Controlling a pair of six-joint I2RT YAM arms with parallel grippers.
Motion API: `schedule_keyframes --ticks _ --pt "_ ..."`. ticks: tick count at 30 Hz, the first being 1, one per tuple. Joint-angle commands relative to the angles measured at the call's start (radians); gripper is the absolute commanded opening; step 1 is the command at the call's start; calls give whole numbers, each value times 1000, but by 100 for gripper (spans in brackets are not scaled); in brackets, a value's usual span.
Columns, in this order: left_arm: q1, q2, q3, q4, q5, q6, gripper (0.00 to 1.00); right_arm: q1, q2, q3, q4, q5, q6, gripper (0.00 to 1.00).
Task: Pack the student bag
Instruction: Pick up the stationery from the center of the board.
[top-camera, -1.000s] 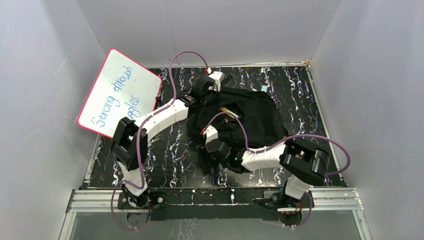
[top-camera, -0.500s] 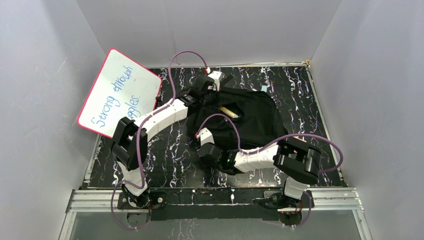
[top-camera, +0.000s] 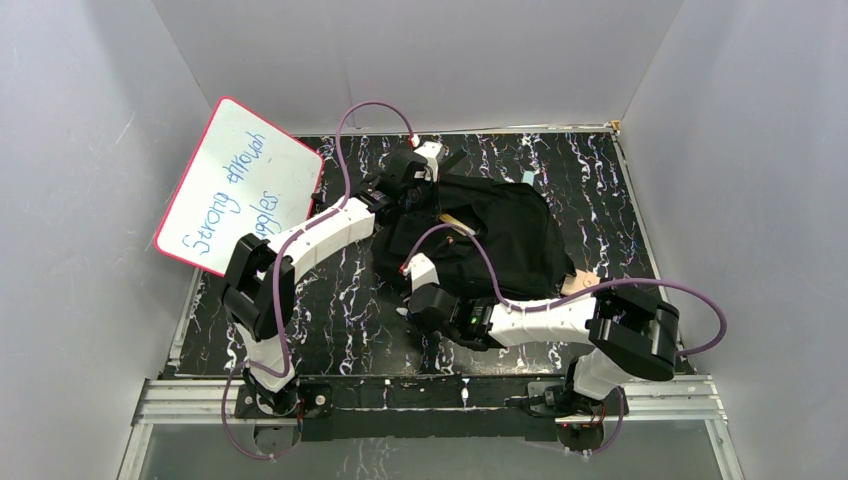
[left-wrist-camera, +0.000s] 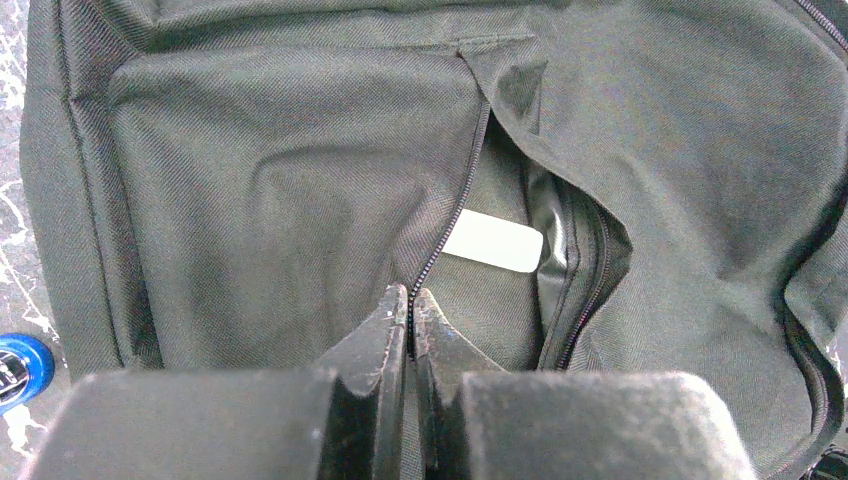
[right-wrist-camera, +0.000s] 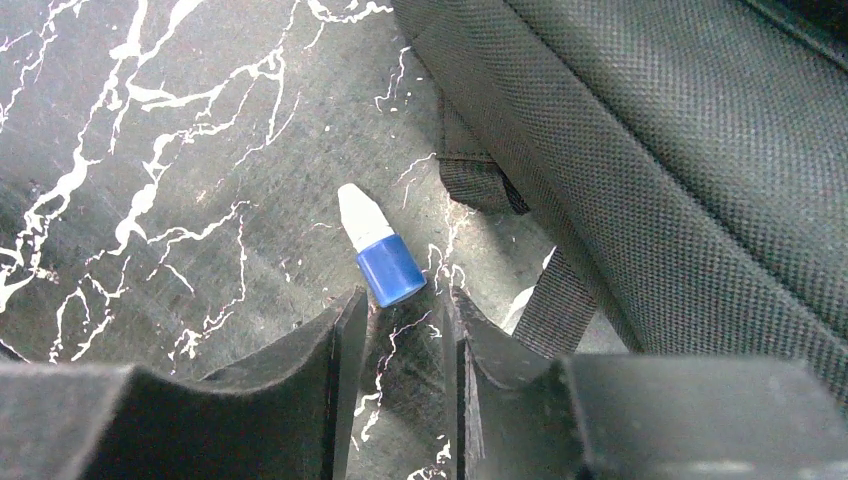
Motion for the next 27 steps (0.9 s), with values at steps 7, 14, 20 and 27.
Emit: schedule_keyframes --ticks 7,14,20,27 --pt "23 -75 -15 6 -23 8 0 -3 18 46 73 -34 -194 47" --pt "22 -81 -17 7 -23 13 0 -39 94 91 100 -134 -252 53" --pt "22 -88 -19 6 -25 17 0 -43 143 113 76 -172 -258 53" --pt "24 -89 -20 6 -25 18 0 -42 154 116 27 -169 -243 43"
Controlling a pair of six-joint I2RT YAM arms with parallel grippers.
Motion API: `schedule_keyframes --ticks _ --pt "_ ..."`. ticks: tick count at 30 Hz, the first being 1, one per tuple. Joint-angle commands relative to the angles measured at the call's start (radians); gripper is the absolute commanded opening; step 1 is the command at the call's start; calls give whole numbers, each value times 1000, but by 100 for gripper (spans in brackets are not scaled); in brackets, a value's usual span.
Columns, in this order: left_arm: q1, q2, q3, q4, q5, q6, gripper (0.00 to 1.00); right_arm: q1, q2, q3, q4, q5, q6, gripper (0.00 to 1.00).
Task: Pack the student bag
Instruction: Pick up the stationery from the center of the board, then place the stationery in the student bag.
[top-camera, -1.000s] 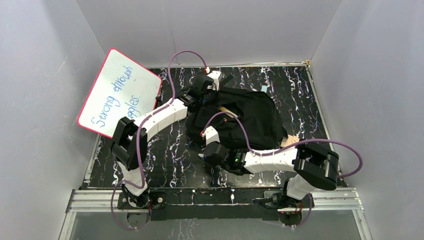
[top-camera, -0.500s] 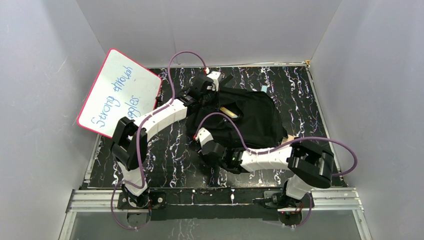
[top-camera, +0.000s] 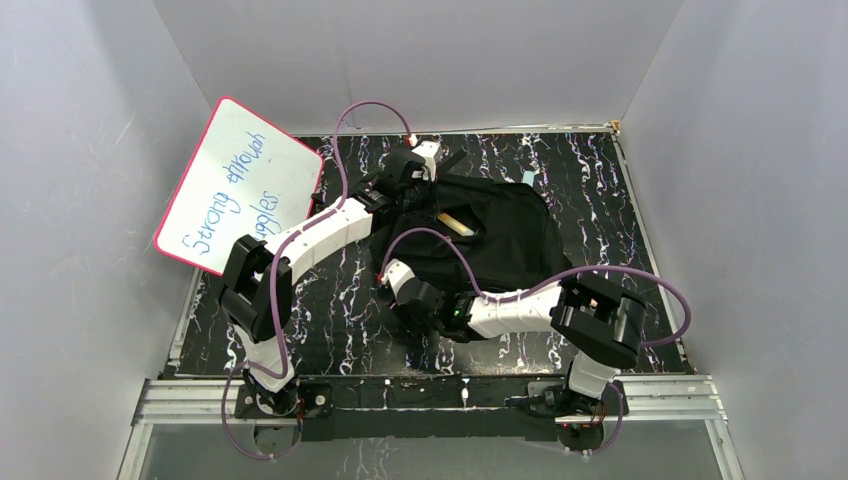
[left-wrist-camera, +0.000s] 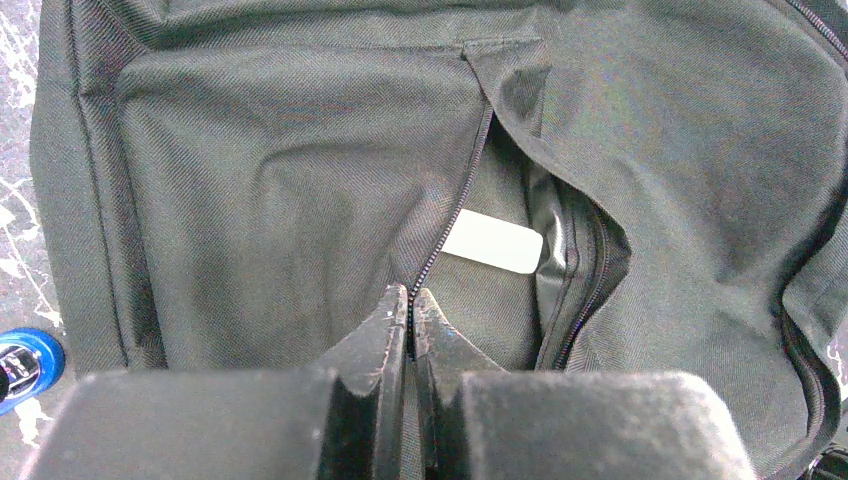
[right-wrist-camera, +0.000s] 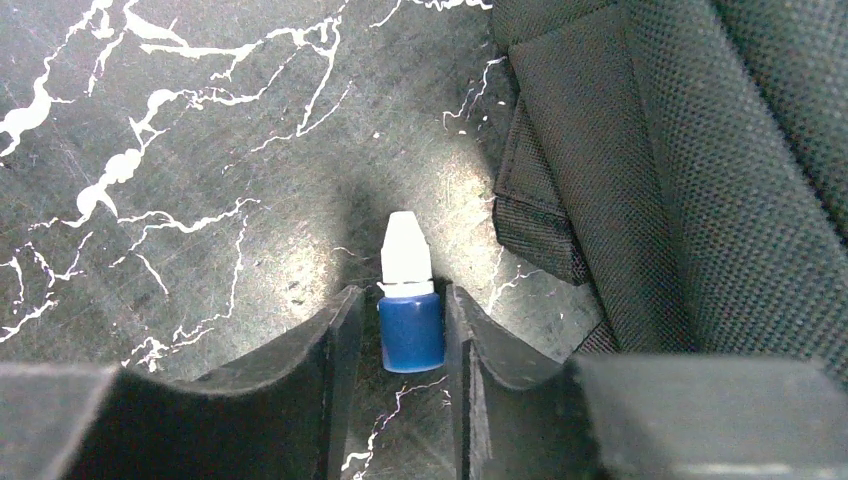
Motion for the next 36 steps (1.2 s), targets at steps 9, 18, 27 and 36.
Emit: schedule_keyframes --ticks 9,18,27,36 --pt "18 -79 -14 5 -31 16 0 -1 -119 24 -75 16 32 26" --pt "18 -90 -13 -2 -42 27 0 -2 -648 -135 -68 190 102 18" --pt "18 -79 -13 -3 -37 26 0 -81 -763 -49 -272 550 244 12" --pt "18 -80 -19 1 -27 19 0 -509 -562 29 -196 36 264 13"
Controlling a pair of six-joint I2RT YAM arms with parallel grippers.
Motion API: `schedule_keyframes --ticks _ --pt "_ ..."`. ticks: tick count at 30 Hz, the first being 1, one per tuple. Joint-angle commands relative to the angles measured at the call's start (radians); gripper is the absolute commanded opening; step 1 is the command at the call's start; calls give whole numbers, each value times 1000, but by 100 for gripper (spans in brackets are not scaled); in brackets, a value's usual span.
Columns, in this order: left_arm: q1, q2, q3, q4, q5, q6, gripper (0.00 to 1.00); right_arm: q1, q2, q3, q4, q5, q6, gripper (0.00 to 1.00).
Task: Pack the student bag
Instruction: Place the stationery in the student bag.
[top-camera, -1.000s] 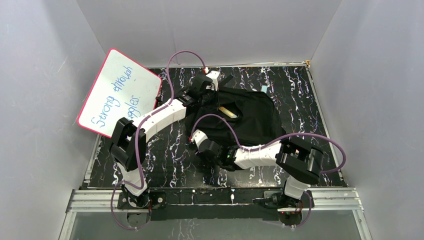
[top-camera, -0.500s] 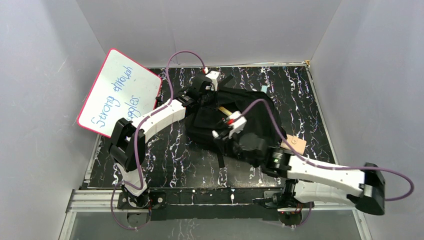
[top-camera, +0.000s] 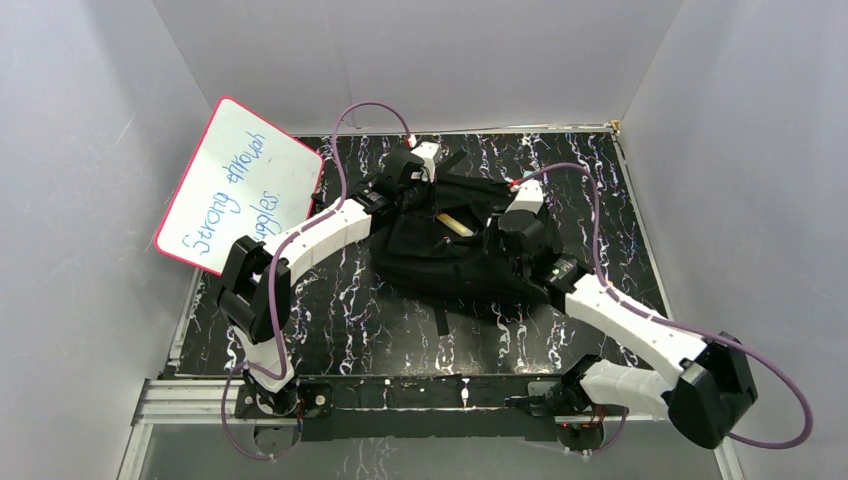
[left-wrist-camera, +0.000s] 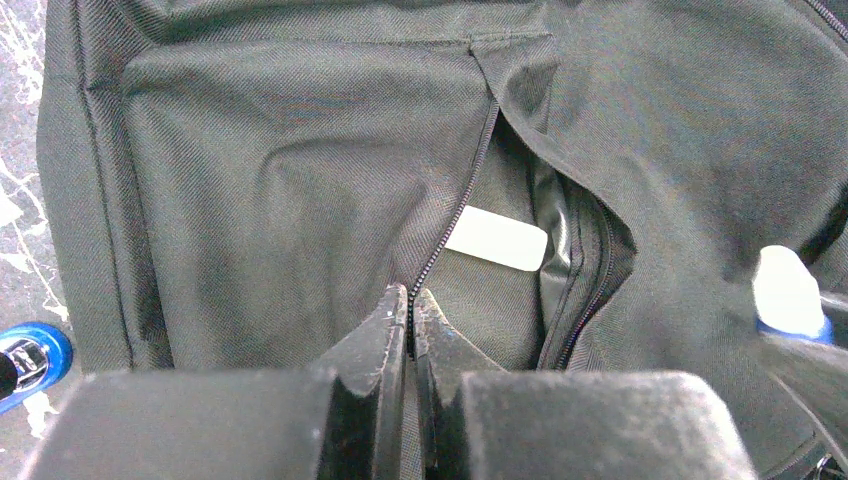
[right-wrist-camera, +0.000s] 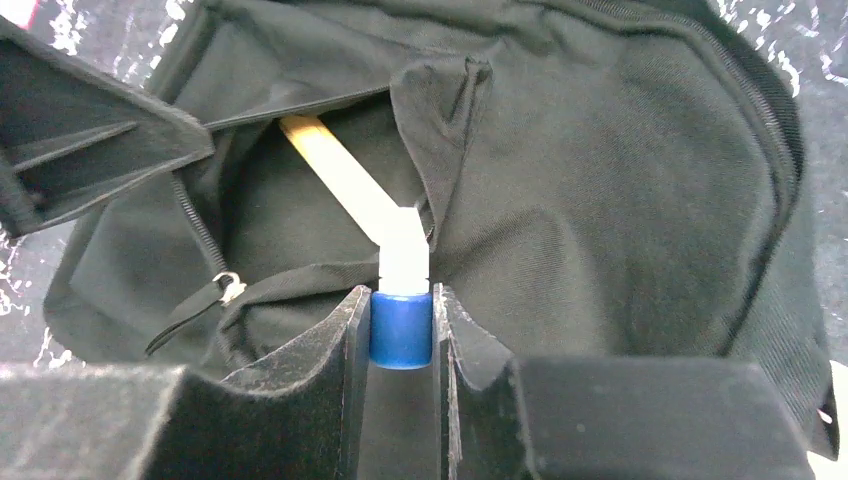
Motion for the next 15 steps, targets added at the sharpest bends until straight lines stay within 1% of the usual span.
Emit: schedule_keyframes --ticks 1,6,15 --pt "18 -71 -6 1 -20 12 0 -82 78 92 64 -232 3 14" --pt "18 -66 -6 2 -18 10 0 -159 172 127 143 -420 -17 15" --pt "19 -68 -7 2 -18 12 0 -196 333 216 164 -479 -55 16"
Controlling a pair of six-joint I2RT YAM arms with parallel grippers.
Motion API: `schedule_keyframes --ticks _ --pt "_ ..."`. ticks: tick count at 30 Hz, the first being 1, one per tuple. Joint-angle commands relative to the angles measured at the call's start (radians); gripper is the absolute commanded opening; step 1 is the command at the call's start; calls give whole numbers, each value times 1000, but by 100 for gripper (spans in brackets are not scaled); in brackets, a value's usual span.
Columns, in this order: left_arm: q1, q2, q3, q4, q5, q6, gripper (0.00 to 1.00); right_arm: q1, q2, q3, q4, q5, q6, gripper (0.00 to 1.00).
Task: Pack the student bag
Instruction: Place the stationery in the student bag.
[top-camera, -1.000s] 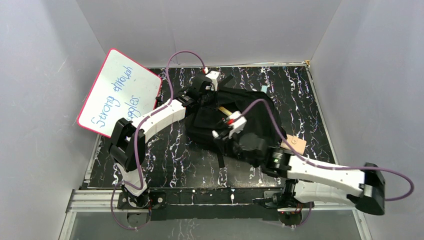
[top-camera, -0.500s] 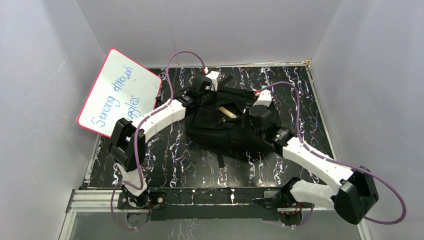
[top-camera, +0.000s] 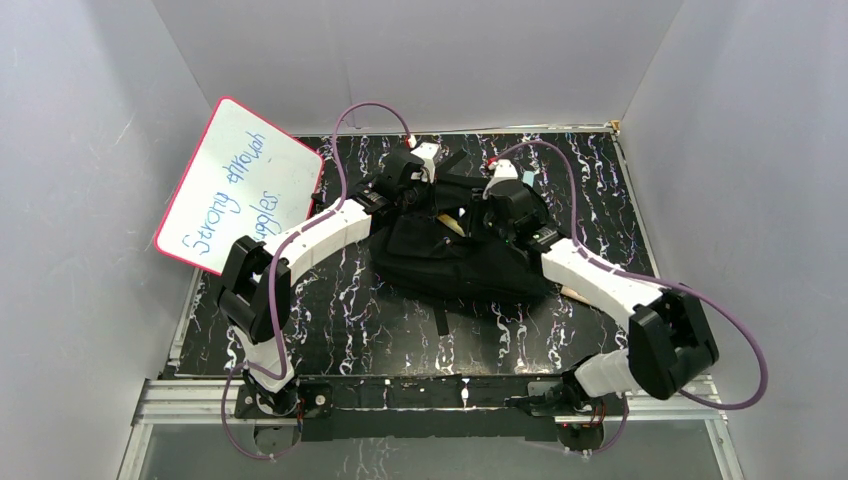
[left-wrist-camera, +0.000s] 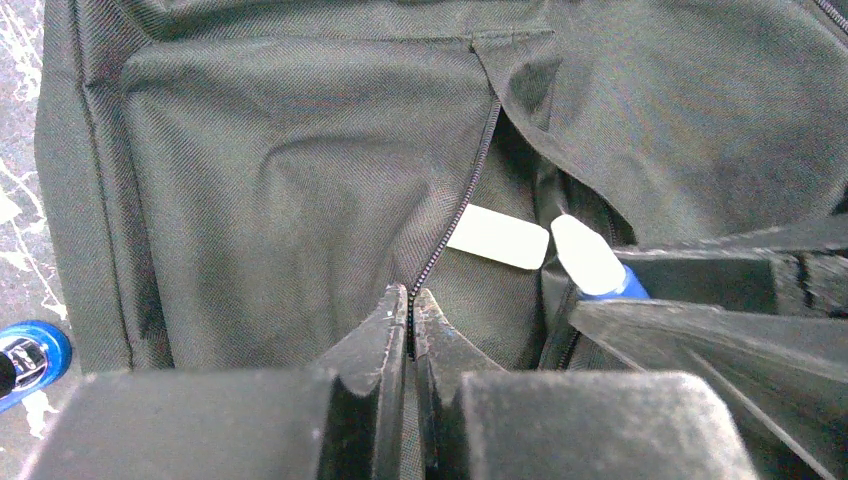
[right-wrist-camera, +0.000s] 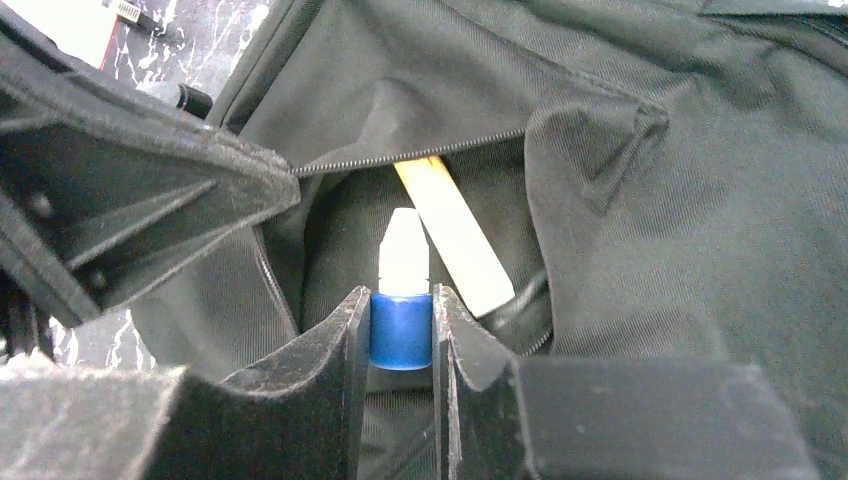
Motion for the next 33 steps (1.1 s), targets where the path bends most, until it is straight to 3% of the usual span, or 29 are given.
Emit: schedule_keyframes --ticks 1,10,16,24,27,29,31,33 --pt "18 -68 -5 2 -19 13 0 -19 78 90 61 -62 -28 16" --pt "18 -70 -6 1 -23 17 0 -21 248 198 52 -186 -36 20" --pt "18 -72 -6 2 -23 18 0 -22 205 184 78 -226 -77 48" --pt "18 -69 -6 2 -20 19 0 -22 -15 120 -101 146 -108 63" --pt "18 -68 -7 2 -19 17 0 -23 -92 128 -288 444 -41 67" --pt "17 -66 -7 2 -19 17 0 -31 -134 146 -441 606 58 75" --pt "18 -65 -7 2 -19 17 0 -54 -165 157 -560 686 123 85" --pt "19 -61 -6 2 -19 17 0 -97 -182 158 -629 695 145 90"
